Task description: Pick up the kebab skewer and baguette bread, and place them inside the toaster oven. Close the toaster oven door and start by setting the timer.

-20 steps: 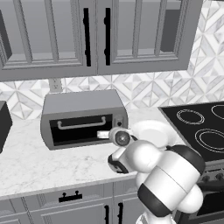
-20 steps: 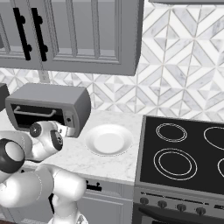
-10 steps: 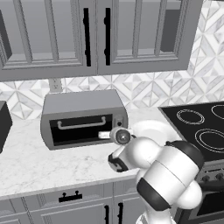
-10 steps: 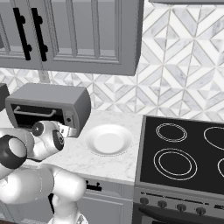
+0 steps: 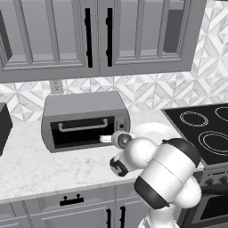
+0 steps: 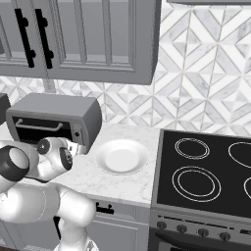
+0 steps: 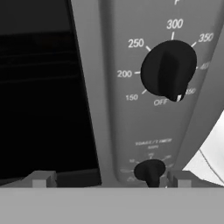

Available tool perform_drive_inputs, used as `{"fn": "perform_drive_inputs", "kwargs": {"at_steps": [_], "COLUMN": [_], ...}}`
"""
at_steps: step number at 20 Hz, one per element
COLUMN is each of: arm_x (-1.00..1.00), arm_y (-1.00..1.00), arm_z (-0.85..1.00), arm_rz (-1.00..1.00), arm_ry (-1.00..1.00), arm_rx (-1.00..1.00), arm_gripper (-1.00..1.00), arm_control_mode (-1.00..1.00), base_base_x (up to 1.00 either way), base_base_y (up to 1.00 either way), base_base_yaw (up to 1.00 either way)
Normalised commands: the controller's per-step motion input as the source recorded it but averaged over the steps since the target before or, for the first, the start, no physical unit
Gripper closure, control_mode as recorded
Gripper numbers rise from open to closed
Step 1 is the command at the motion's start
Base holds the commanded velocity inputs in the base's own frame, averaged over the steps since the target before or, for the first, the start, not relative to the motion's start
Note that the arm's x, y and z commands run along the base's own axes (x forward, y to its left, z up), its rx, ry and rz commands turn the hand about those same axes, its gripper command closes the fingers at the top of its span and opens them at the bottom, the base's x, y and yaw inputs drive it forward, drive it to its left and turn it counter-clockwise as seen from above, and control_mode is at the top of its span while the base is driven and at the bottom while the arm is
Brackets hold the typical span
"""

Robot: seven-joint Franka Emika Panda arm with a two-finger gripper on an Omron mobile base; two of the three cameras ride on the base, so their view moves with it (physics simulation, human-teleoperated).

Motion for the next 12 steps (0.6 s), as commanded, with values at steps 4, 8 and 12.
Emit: {"fn": "perform_drive_inputs", "kwargs": {"at_steps": [4,8,12], "arm_x": [0.11,0.0,0.0], "arm_y": [0.0,-0.02,-0.05], "arm_z": [-0.07,-0.1,-0.12], "arm_rz": [0.02,0.04,0.05], "arm_ry": [0.0,0.0,0.0], "arm_rx": [0.02,0.03,0.01], "arm_gripper": [-1.0,-1.0,-1.0], "arm_control_mode": [-1.0,-1.0,-1.0], "base_base_x": [0.0,0.0,0.0], "base_base_y": [0.0,0.0,0.0], "base_base_yaw": [0.0,0.0,0.0]}}
